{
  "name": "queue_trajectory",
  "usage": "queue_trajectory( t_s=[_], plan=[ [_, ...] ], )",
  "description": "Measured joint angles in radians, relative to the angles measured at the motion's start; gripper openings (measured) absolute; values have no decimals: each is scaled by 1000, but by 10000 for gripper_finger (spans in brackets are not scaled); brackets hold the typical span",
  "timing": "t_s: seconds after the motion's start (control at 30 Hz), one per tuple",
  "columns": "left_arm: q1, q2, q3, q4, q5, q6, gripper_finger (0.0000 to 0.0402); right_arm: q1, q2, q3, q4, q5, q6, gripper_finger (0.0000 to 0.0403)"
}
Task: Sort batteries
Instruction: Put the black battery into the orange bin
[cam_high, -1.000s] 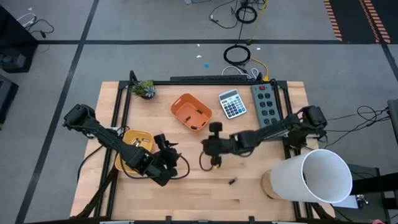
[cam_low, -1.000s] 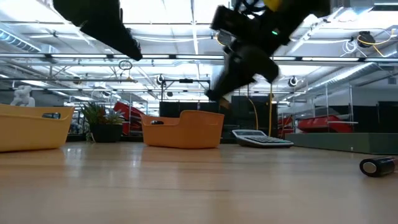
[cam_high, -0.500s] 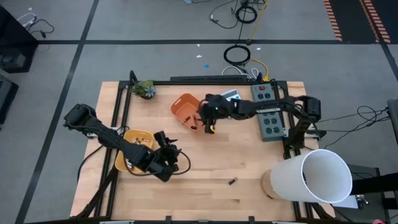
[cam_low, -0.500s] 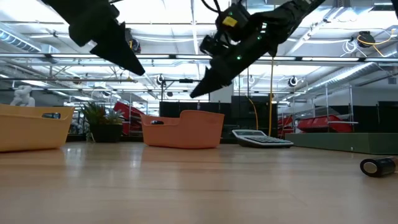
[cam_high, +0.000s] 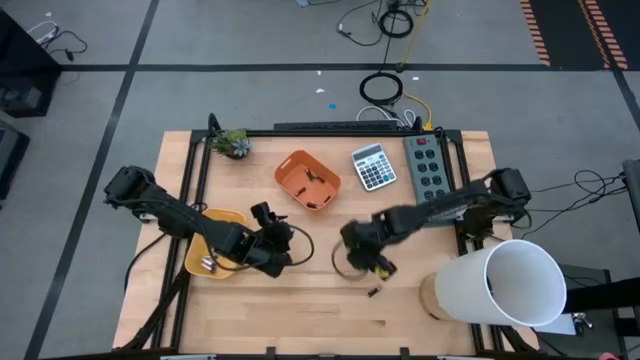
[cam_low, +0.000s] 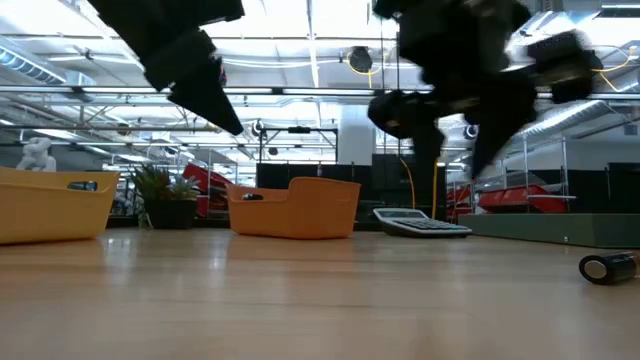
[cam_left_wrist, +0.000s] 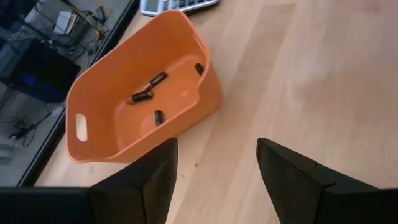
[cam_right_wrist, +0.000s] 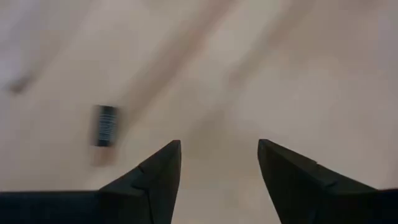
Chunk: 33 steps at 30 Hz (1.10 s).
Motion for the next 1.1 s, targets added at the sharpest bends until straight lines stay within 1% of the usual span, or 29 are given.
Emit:
queue_trajectory(
  t_s=[0.17, 0.37, 0.5, 0.63, 0.7, 0.77, 0.83, 0.9, 0.93, 1.03, 1.1],
  plan=[
    [36, 0, 0, 21, 16, 0, 228, 111, 38, 0, 2, -5, 53, 205],
    [40, 0, 0, 19, 44, 2, 228, 217, 87, 0, 12, 13, 154, 205],
    [40, 0, 0, 18, 45, 2, 228, 268, 134, 0, 14, 56, 216, 205],
    [40, 0, 0, 18, 46, 9, 228, 302, 161, 0, 8, 129, 271, 199],
    [40, 0, 0, 17, 46, 9, 228, 310, 174, 3, 11, 140, 282, 181],
    [40, 0, 0, 16, 46, 9, 228, 315, 193, 6, 13, 149, 285, 146],
    [40, 0, 0, 16, 46, 9, 228, 315, 208, 7, 10, 169, 285, 97],
    [40, 0, 0, 16, 46, 10, 228, 309, 215, 7, 9, 194, 272, 40],
    [40, 0, 0, 14, 47, 10, 228, 305, 215, 6, 10, 210, 259, 26],
    [38, 0, 0, 9, 44, 5, 228, 264, 207, 4, 28, 244, 241, 23],
    [25, 0, 0, 9, 11, 2, 228, 211, 195, 2, 59, 256, 222, 23]
  ],
)
